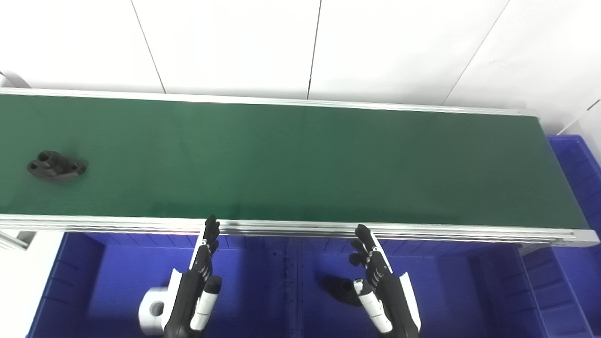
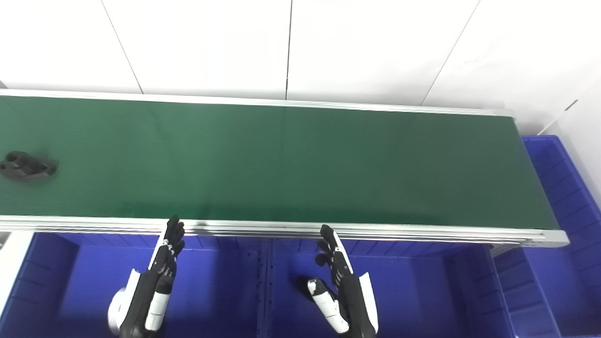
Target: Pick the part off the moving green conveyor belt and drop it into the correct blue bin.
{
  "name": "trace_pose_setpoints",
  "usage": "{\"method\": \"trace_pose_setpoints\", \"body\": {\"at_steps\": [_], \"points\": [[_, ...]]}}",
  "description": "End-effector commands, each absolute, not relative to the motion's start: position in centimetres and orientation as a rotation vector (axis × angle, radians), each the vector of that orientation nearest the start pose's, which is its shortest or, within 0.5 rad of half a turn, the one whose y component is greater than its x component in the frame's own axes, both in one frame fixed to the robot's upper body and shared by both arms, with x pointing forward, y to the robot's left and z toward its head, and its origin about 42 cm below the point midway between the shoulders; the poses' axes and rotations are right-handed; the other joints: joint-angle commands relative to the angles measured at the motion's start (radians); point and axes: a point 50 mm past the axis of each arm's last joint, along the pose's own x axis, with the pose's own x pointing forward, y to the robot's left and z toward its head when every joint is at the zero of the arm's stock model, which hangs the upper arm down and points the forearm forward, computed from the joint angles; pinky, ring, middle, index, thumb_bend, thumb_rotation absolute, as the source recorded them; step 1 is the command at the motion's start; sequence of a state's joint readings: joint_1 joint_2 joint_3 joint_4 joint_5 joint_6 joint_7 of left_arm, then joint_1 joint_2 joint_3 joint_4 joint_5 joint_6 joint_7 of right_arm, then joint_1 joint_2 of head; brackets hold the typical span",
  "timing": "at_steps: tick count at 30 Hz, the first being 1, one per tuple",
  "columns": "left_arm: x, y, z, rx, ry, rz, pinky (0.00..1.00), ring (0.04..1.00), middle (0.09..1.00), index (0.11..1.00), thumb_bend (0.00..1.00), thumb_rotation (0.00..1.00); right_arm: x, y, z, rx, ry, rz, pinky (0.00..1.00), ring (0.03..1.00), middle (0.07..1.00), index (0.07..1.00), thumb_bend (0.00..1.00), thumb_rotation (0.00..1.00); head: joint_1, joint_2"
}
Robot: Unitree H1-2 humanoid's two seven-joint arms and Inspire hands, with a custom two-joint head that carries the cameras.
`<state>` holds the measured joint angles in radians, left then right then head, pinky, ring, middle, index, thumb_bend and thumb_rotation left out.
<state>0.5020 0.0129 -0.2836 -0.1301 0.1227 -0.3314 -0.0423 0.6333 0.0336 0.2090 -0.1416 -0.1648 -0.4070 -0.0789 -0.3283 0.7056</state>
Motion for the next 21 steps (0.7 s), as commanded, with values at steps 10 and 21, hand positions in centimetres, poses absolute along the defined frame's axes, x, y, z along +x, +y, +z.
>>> {"method": "trace_pose_setpoints", "body": {"at_steps": [10,21], "points": [[10.85,15.68,7.79,0.018,-0.047,-0.22,1.0,1.0,1.0,1.0,0.71,0.99,6.68,-16.77,7.35,-0.042,0.019,-0.018,0.9,0.929,0.959,0.957,0.79,0.86,-0.003,0.023],[10.7,15.52,7.98,0.02,-0.049,-0.215,1.0,1.0,1.0,1.0,0.73,1.0,6.55,-16.93,7.45,-0.042,0.025,-0.017,0.91,0.935,0.963,0.957,0.79,0.88,-0.003,0.025]]}}
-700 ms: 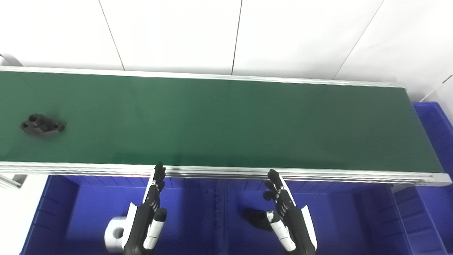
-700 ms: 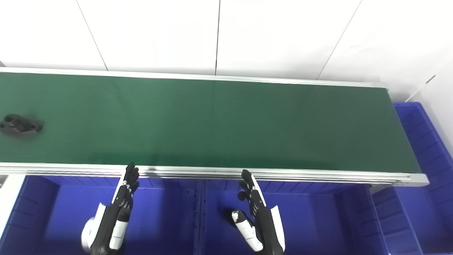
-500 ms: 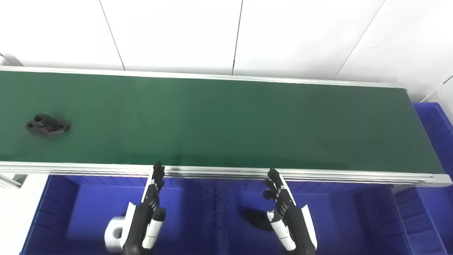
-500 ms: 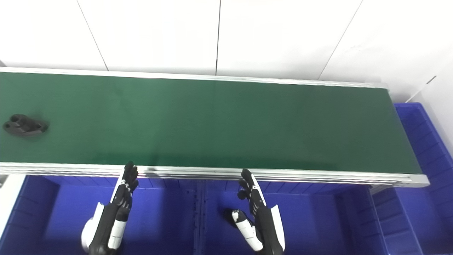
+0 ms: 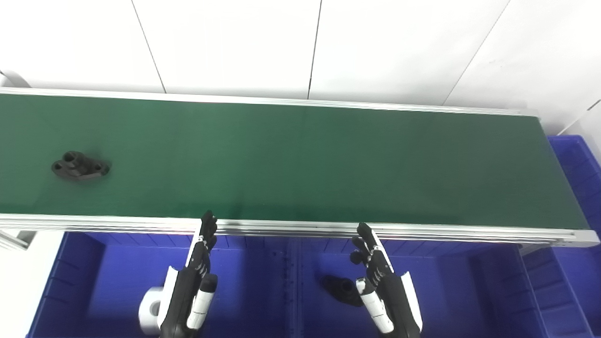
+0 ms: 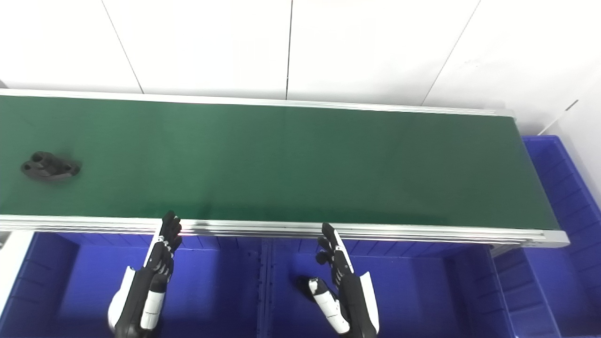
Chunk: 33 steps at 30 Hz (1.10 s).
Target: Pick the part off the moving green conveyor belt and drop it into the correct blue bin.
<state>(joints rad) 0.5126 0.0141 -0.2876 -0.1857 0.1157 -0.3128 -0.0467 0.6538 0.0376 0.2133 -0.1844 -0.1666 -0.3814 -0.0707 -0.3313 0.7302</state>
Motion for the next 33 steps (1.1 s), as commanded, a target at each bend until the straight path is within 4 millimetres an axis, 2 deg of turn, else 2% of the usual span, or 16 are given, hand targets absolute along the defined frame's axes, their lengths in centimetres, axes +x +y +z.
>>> {"method": "trace_pose_setpoints", "body": {"at_steps": [1,27,31,33], "points": [[10.71,15.5,7.98,0.02,-0.049,-0.215,1.0,1.0,1.0,1.0,0.74,1.0,6.57,-16.95,7.44,-0.044,0.026,-0.018,0.9,0.933,0.962,0.957,0.8,0.88,0.002,-0.001],[10.72,15.32,7.84,0.01,-0.046,-0.216,1.0,1.0,1.0,1.0,0.71,0.99,6.74,-17.07,7.17,-0.042,0.015,-0.009,0.93,0.947,0.968,0.957,0.78,0.86,0.01,-0.011],[10.69,15.26,7.67,0.012,-0.042,-0.219,1.0,1.0,1.0,1.0,0.71,0.99,6.68,-17.15,7.0,-0.04,0.015,-0.009,0.93,0.944,0.966,0.958,0.78,0.85,0.02,-0.028],[10.59,15.15,7.5,0.018,-0.044,-0.225,1.0,1.0,1.0,1.0,0.69,1.0,6.56,-17.29,6.83,-0.042,0.019,-0.009,0.93,0.943,0.965,0.957,0.78,0.85,0.046,-0.052]]}}
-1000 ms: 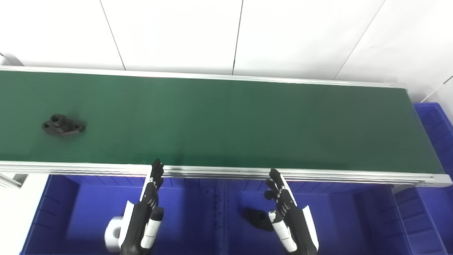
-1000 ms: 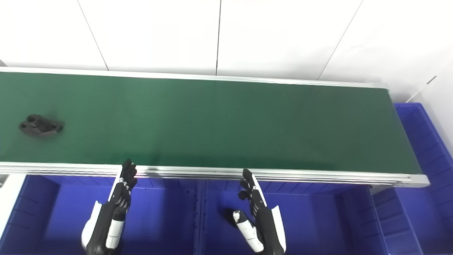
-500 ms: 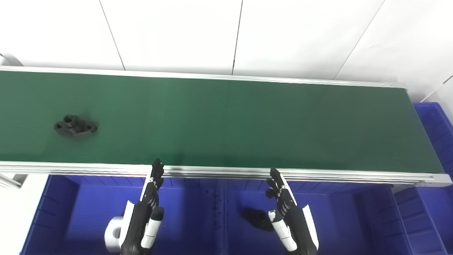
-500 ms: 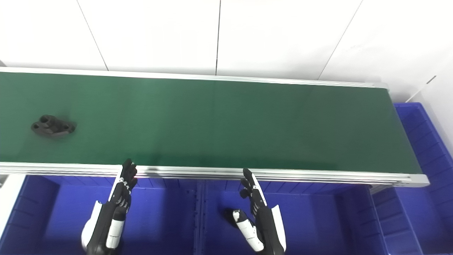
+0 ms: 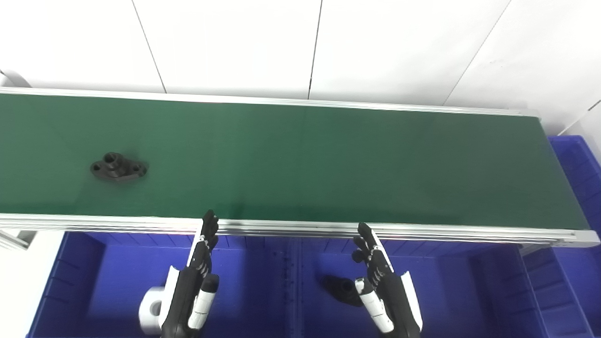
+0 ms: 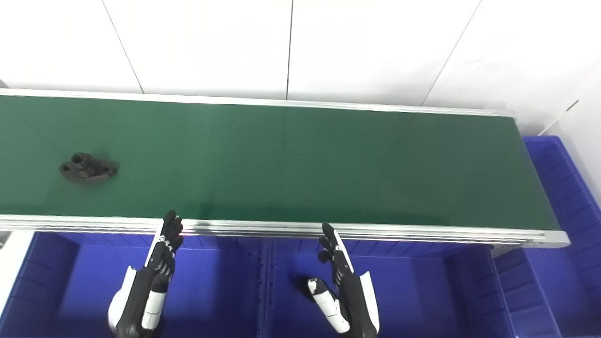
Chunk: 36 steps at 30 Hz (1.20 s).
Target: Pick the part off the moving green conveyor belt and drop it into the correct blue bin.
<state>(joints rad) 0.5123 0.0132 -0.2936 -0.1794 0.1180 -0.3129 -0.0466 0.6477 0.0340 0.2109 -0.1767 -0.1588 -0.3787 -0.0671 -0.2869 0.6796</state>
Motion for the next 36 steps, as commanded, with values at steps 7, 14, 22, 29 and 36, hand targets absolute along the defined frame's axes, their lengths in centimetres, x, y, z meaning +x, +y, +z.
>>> {"method": "trace_pose_setpoints", "body": {"at_steps": [7,14,22,29,36], "points": [[10.3,14.1,6.8,0.032,-0.042,-0.232,1.0,1.0,1.0,1.0,0.66,0.99,6.2,-18.4,6.3,-0.038,0.024,-0.004,0.95,0.959,0.981,0.967,0.77,0.84,0.098,-0.047],[10.1,12.6,6.0,0.052,-0.044,-0.222,0.96,0.982,0.998,0.974,0.62,1.0,5.8,-19.9,5.5,-0.043,0.038,-0.011,0.95,0.964,0.988,0.974,0.78,0.83,0.171,-0.109],[10.2,11.3,5.3,0.034,-0.036,-0.225,0.96,0.978,0.994,0.955,0.68,1.0,6.0,-21.2,4.8,-0.079,0.056,-0.01,0.89,0.95,0.995,0.982,0.76,0.78,0.206,-0.147],[10.5,10.5,4.6,0.031,-0.033,-0.225,0.93,0.959,0.977,0.932,0.69,0.99,6.2,-21.9,4.1,-0.095,0.066,0.004,0.9,0.953,0.999,0.991,0.73,0.75,0.232,-0.187],[10.9,10.1,5.1,0.041,-0.041,-0.216,0.9,0.935,0.952,0.908,0.67,0.99,6.5,-22.2,4.1,-0.102,0.06,0.009,0.89,0.945,0.992,0.982,0.73,0.71,0.248,-0.168]]}}
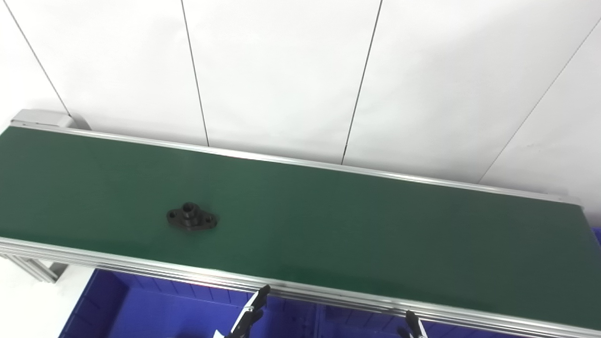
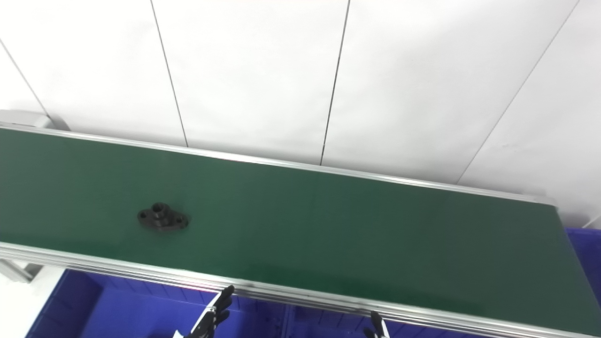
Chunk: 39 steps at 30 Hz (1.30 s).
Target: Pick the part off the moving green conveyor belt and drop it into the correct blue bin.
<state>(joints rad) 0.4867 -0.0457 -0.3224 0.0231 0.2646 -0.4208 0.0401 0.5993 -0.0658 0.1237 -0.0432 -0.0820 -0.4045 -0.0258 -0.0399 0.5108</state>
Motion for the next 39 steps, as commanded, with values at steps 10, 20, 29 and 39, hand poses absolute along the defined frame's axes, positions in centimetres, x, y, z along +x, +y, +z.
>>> {"method": "trace_pose_setpoints", "body": {"at_steps": [10,20,29,39], "points": [[10.8,9.7,5.3,0.047,-0.04,-0.217,0.88,0.93,0.937,0.895,0.67,0.98,6.7,-22.1,4.8,-0.148,0.058,-0.021,0.76,0.84,0.886,0.945,0.69,0.45,0.007,0.024],[10.9,9.8,5.5,0.043,-0.033,-0.222,0.88,0.926,0.92,0.897,0.68,0.95,9.8,-21.8,8.5,-0.39,-0.09,-0.038,0.57,0.715,0.759,0.756,0.8,0.51,-0.002,0.031],[11.1,10.2,5.4,0.029,-0.043,-0.226,0.84,0.882,0.875,0.903,0.69,0.91,15.4,-20.8,12.6,-0.526,-0.25,0.004,0.48,0.627,0.703,0.734,0.94,0.42,-0.011,0.037],[11.2,10.2,5.3,0.019,-0.043,-0.229,0.83,0.869,0.857,0.907,0.7,0.9,23.2,-17.9,15.6,-0.754,-0.258,0.091,0.46,0.589,0.665,0.733,0.99,0.39,-0.019,0.037]]}}
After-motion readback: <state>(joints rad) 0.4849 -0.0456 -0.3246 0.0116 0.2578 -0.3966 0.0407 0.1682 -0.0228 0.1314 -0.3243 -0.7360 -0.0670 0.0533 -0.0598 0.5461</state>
